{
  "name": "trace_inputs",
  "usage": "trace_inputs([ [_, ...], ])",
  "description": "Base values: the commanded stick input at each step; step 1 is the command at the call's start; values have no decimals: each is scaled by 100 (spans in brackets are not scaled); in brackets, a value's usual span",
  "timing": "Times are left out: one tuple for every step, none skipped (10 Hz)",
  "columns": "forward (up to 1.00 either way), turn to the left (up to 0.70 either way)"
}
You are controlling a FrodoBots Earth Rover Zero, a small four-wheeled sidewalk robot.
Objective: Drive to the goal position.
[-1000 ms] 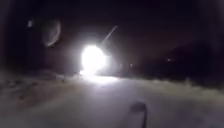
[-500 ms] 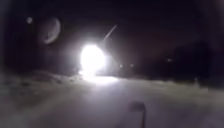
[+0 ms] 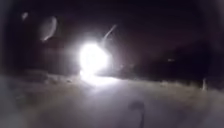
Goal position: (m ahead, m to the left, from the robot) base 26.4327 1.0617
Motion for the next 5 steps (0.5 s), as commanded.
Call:
trace_inputs([
  [100,9],
  [100,14],
  [100,16],
  [100,16],
  [100,16],
])
